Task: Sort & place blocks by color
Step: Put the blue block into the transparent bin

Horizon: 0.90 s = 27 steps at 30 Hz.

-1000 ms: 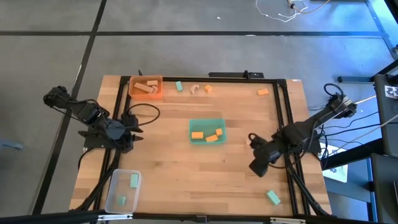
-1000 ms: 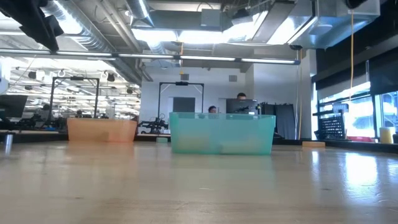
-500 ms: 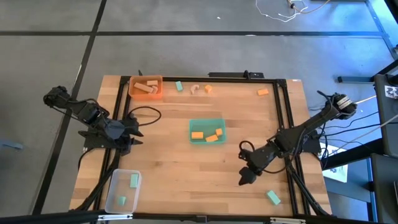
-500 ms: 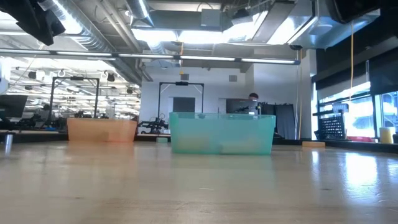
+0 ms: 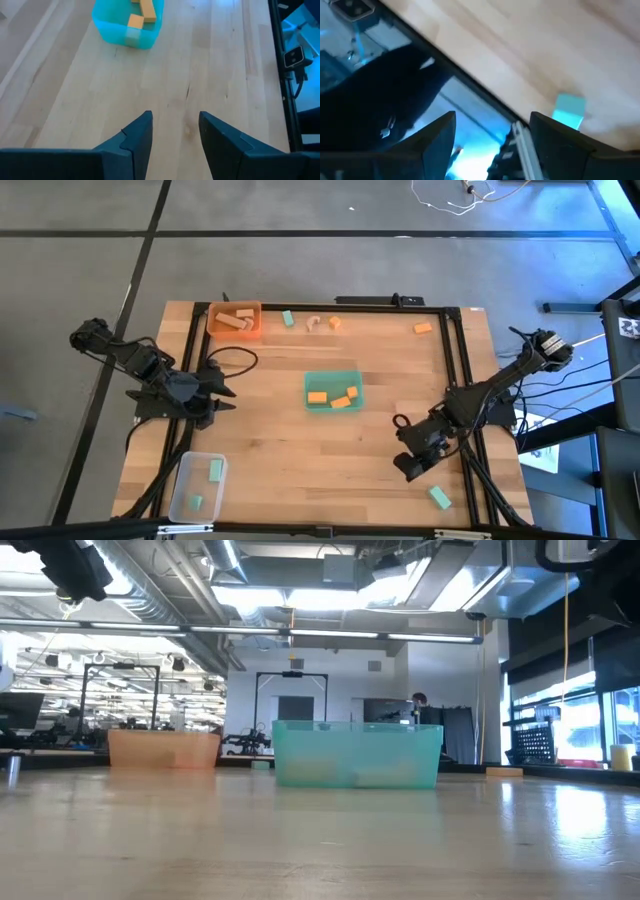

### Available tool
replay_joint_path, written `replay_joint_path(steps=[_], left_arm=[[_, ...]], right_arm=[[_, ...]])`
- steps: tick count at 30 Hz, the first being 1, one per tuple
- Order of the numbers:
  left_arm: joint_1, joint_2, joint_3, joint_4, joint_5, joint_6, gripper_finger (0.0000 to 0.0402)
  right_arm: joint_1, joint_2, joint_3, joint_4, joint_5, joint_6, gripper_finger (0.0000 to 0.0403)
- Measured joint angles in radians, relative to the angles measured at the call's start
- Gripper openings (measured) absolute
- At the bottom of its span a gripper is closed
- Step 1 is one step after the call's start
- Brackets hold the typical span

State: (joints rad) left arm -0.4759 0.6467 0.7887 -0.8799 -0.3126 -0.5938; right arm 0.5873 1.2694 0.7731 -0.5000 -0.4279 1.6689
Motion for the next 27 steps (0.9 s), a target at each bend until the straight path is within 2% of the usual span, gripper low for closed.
replay_joint_path(steps=[5,12,18,27], left_arm=[[0.0,0.001,0.0,0.008,-0.019,-0.006,0.0151],[0.023,0.001,0.0,0.01,-0.02,-0.052,0.0151],[0.054,0.001,0.0,0.032,-0.02,-0.053,0.0151],[0.073,0.001,0.0,0.062,-0.019,-0.051,0.0151]], right_arm=[[0.103,0.0,0.0,-0.044,0.159,0.08,0.0255],[0.273,0.0,0.0,-0.127,0.173,0.347,0.0255],[0.388,0.008,0.001,-0.125,0.3,0.482,0.0255],[0.462,0.128,0.003,-0.08,0.216,0.469,0.0255]])
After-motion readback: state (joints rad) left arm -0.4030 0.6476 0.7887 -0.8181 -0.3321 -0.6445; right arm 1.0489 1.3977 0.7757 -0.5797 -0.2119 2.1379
